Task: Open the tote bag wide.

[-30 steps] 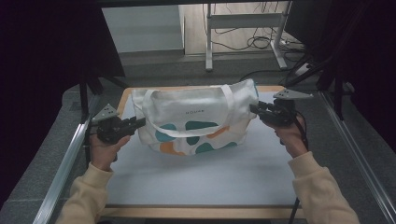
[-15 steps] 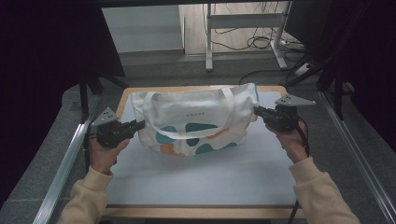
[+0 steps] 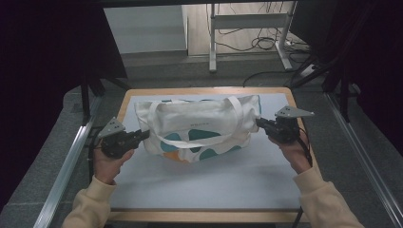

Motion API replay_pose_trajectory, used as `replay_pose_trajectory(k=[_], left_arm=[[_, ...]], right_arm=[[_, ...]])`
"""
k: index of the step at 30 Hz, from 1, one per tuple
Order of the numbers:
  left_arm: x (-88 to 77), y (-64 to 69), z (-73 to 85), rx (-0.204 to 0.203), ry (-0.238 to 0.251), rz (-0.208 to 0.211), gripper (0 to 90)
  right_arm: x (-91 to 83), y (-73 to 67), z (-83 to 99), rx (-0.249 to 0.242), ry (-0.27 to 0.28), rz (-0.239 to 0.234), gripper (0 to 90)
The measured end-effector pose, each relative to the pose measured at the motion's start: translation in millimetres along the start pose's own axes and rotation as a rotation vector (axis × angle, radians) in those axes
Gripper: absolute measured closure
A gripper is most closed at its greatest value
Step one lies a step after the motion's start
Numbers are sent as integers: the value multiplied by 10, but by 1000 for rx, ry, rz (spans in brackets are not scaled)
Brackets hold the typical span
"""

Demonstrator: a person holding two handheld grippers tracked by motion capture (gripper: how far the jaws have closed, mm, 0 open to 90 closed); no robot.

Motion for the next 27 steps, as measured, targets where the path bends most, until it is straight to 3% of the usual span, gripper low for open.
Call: replay_pose_trajectory(k=[27], left_arm=[[208, -60, 365, 0, -84, -23, 831]], right_arm=[[262, -163, 347, 21, -93, -53, 864]])
Point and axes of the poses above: each handheld gripper's, and its own axes: x roughly forward along the jaws, z roughly out of its underside, y roughly to its right, the point moved 1 cm from there along x, roughly forward along the jaws, and after that the axes turned 15 degrees about -x, right-handed, at the moved point
